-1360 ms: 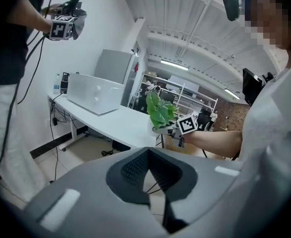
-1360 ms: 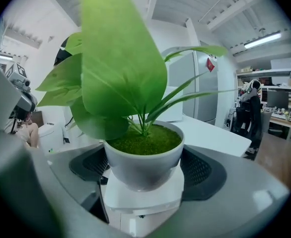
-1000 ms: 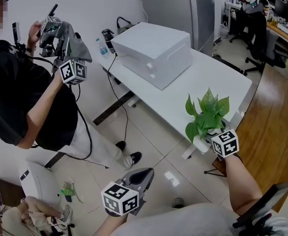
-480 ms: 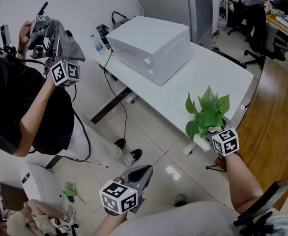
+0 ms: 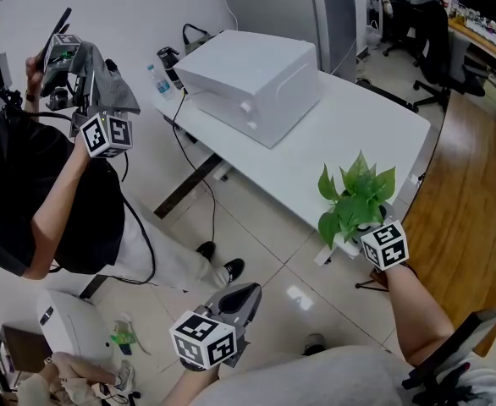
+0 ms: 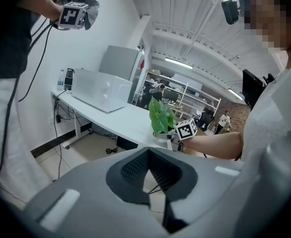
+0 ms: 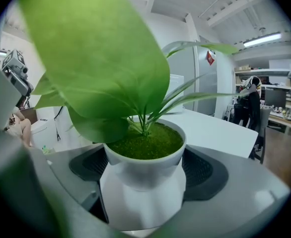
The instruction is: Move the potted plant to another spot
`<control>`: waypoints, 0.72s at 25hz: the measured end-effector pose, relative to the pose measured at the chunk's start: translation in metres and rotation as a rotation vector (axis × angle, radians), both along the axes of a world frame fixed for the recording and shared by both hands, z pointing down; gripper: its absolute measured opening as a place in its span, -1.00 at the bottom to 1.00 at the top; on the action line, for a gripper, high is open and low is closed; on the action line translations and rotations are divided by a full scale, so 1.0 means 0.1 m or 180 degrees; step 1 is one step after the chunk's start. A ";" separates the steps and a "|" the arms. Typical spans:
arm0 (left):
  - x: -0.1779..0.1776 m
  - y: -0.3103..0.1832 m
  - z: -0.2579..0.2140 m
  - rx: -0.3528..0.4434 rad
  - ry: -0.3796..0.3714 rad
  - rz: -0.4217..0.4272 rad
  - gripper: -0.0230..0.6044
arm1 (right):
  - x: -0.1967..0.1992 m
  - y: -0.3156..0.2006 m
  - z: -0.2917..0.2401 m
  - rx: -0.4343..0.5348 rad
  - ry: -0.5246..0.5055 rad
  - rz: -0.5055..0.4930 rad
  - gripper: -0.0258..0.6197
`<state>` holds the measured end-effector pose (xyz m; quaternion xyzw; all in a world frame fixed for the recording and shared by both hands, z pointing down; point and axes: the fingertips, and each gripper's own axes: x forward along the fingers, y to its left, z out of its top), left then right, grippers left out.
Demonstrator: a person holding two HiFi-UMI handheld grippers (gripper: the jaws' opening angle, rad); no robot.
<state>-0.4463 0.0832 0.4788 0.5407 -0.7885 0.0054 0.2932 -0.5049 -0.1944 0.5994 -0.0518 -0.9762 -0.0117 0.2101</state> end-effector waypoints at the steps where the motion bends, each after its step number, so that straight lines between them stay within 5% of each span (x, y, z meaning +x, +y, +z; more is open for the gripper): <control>1: 0.00 0.01 0.00 -0.0002 -0.0002 0.0000 -0.94 | 0.00 0.01 0.00 -0.0003 0.0003 -0.0003 0.50; 18: 0.19 0.01 -0.05 0.0004 -0.0027 0.0141 -0.94 | 0.24 0.00 -0.09 -0.0010 0.0000 0.0083 0.67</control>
